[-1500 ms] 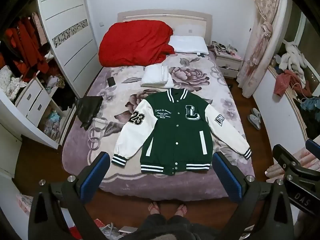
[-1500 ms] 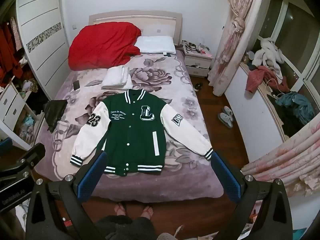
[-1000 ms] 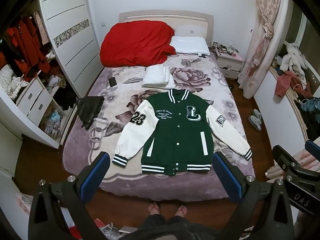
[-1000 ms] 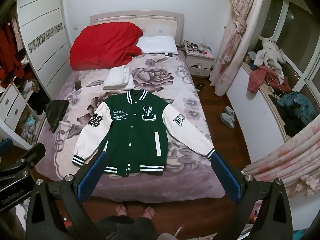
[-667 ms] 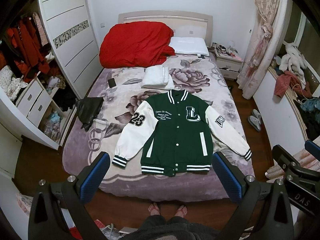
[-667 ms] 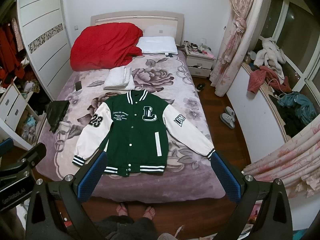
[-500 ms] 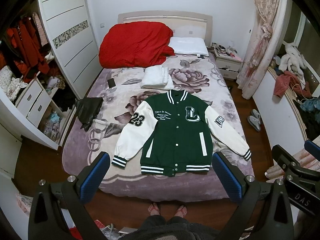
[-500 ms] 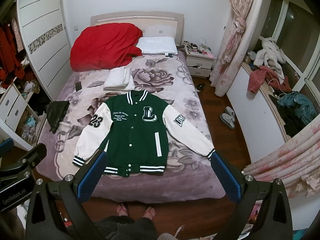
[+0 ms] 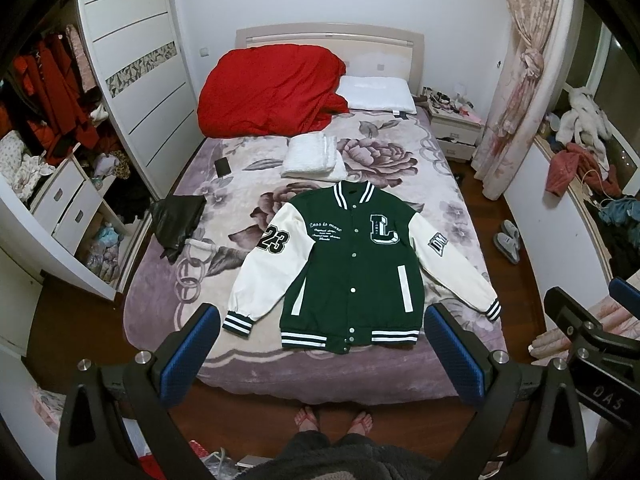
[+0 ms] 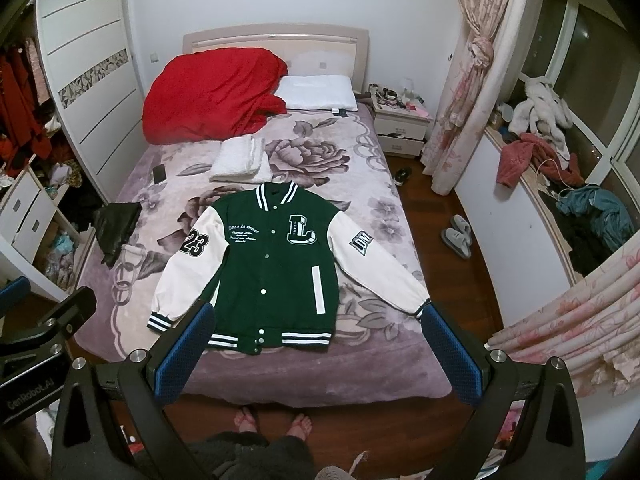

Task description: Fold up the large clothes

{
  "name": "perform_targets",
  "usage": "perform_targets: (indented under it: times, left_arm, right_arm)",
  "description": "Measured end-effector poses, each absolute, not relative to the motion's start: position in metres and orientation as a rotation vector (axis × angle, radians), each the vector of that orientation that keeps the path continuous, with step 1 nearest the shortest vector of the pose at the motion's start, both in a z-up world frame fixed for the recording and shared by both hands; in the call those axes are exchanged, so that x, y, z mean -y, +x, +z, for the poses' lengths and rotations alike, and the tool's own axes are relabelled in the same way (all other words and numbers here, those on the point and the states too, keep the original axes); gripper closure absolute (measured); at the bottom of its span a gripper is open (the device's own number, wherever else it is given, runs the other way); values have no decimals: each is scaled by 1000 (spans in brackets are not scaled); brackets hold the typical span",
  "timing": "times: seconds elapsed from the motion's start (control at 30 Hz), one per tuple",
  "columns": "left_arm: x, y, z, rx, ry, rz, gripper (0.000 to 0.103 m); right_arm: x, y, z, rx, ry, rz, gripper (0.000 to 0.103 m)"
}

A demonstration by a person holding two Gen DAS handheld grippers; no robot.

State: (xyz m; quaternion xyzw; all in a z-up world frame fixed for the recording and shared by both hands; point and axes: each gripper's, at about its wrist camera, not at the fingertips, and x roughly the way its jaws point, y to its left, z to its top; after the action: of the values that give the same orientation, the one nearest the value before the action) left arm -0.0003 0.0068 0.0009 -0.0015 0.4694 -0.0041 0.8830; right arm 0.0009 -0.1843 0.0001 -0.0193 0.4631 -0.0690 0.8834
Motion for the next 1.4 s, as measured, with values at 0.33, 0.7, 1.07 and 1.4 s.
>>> perform_targets:
  times: [0.33,0.7,1.07,1.4]
  left_arm:
    - [-8,1,7,-971,-5,-8,0]
    - [-1,11,14,-967,-3,-5,0]
    - [-2,12,16,-961,-6,-6,0]
    - [-2,13,18,-956,-7,-6,0]
  right_arm:
    - [184,0,2,-960,-39,-143,0]
    - [183,-1,1,-959,-38,-145,0]
    - [178,1,8,-957,-36,-143,0]
    - [173,4,12,-955,-38,-143,0]
